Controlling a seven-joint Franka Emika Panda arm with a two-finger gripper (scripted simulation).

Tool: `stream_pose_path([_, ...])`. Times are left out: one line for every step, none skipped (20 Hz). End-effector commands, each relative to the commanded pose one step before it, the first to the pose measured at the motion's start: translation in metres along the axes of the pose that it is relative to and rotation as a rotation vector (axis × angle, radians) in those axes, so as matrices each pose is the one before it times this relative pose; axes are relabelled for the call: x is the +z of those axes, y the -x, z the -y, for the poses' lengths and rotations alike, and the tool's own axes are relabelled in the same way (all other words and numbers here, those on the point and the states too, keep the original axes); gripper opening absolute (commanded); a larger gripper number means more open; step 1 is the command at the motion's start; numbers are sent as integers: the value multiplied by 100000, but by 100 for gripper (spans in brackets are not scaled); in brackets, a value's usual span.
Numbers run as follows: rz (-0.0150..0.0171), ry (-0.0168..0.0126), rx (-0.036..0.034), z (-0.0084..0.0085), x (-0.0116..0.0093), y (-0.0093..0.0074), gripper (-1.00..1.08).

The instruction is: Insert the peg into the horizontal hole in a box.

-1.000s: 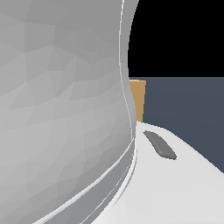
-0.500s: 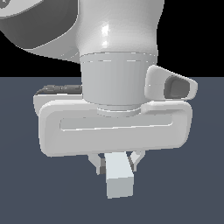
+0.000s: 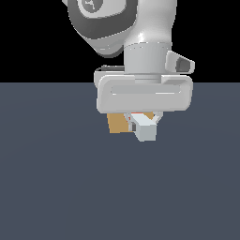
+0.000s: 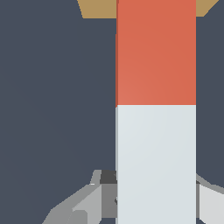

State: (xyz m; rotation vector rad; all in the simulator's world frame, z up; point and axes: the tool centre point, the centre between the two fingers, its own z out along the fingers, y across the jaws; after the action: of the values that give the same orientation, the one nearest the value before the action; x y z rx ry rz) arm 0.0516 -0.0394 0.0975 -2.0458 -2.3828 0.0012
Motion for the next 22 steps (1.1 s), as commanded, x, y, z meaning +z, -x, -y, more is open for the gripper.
stream_pose_path([85,117,-360,-1044,-743,-1632,-100])
stream_pose_path([-7,2,-183,-304,-180,-493,-100])
stream_pose_path([-6,2,-146,-255,-149,-404,-100])
stream_pose_path([-6,2,-129,-212,-122,-335,-100])
stream_pose_path([-5,1,-98,-170,-96,-262,-100])
stream_pose_path([-4,1,-69,-129,-73,-195,-100])
stream_pose_path([-4,1,-69,-94,-51,-150,-100])
stream_pose_path([0,0,0,-51,-30,-62,-100])
stream_pose_path([0,0,0,-17,-10,-21,-100])
stream_pose_path([0,0,0,0,0,0,-100])
stream_pose_path([0,0,0,0,0,0,-100])
stream_pose_path([0,0,0,0,0,0,-100])
stream_pose_path([-54,-199,-122,70,129,-61,-100])
stream_pose_path([0,0,0,-24,-4,1,-100])
stream_pose_path([2,51,-47,-70,-47,-29,-100])
stream_pose_path([3,82,-72,-116,-76,-44,-100])
stream_pose_path([3,98,-85,-150,-93,-52,-100])
stream_pose_path([2,74,-64,-115,-71,-39,-100])
stream_pose_path([2,52,-45,-69,-48,-28,-100])
stream_pose_path([0,0,0,-23,-4,1,-100])
stream_pose_path([0,0,0,0,0,0,-100])
stream_pose_path([0,0,0,0,0,0,-100])
